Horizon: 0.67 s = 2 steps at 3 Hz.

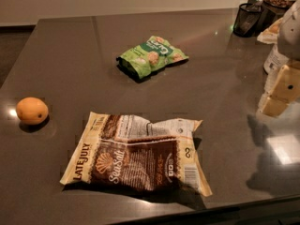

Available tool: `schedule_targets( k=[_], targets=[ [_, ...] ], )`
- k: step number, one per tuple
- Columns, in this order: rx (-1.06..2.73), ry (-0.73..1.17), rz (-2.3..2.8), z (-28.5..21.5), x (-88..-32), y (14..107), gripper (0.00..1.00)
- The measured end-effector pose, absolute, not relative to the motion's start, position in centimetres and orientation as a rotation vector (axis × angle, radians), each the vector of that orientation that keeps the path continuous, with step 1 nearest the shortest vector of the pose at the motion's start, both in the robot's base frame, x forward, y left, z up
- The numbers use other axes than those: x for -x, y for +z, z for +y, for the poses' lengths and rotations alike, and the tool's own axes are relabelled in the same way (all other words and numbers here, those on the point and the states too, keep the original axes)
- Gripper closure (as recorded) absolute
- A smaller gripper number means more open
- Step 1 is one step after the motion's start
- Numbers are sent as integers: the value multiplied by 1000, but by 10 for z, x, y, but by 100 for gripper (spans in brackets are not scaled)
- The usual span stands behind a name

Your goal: Pick green rice chip bag

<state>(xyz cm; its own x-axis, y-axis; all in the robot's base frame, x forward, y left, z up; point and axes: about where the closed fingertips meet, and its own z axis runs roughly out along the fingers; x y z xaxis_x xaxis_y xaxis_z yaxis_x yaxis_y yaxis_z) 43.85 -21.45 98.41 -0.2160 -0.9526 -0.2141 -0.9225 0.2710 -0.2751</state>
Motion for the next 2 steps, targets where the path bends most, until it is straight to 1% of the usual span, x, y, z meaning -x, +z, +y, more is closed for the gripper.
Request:
schedule_targets(
  k=[1, 2],
  targets=[
    [1709, -126, 2209, -214, -439, 984, 0],
    [1711, -110, 2172, -204, -455, 986, 0]
  ],
)
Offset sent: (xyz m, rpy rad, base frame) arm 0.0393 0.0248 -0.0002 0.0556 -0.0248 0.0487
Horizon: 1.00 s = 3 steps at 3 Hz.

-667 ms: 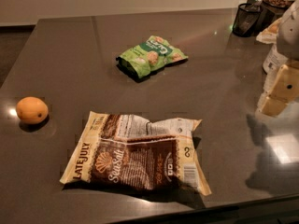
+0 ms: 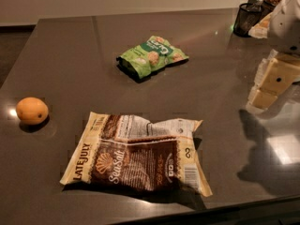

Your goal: Pick green rice chip bag

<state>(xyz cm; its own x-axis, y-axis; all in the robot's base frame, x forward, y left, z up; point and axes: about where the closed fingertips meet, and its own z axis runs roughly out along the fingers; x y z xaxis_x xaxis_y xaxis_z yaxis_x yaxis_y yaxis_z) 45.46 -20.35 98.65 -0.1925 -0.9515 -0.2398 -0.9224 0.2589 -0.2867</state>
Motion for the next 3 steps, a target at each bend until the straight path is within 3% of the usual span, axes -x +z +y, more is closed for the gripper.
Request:
schedule_targets(
  k=[3],
  targets=[
    [1805, -94, 1996, -130, -582, 965, 0]
  ],
)
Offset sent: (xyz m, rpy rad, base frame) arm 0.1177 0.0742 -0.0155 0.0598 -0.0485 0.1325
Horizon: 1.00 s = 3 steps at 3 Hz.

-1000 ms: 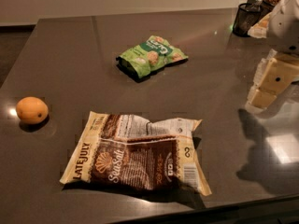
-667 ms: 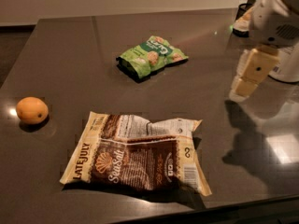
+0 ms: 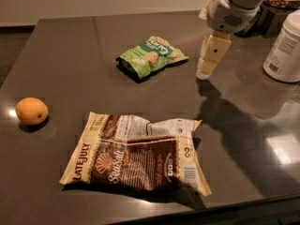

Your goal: Pick green rice chip bag

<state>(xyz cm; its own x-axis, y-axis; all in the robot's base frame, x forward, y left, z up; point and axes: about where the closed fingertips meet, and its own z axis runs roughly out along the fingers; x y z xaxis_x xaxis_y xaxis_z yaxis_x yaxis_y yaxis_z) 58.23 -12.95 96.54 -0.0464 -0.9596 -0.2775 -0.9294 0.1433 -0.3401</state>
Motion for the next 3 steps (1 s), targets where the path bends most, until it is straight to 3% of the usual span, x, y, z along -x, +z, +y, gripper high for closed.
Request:
schedule_targets(
  k=[3],
  targets=[
    [2004, -122, 1925, -93, -673, 905, 0]
  ],
)
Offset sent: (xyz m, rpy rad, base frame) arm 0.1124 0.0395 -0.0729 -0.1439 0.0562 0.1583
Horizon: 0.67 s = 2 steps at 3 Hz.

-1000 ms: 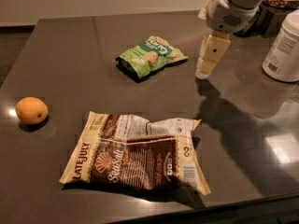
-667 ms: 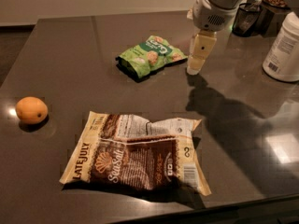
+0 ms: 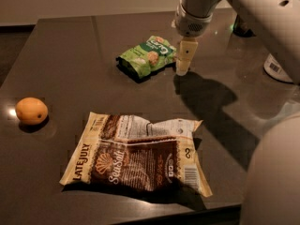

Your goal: Pick green rice chip bag

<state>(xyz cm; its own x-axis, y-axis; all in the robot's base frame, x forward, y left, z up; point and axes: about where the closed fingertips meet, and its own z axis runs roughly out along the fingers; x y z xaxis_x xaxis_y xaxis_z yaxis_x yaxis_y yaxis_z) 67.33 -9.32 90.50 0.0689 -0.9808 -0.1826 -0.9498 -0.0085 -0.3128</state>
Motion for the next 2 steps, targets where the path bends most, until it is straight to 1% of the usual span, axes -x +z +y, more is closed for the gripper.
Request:
schedule_targets(
  k=[2],
  targets=[
    [2062, -84, 1866, -67, -702, 883, 0]
  ],
)
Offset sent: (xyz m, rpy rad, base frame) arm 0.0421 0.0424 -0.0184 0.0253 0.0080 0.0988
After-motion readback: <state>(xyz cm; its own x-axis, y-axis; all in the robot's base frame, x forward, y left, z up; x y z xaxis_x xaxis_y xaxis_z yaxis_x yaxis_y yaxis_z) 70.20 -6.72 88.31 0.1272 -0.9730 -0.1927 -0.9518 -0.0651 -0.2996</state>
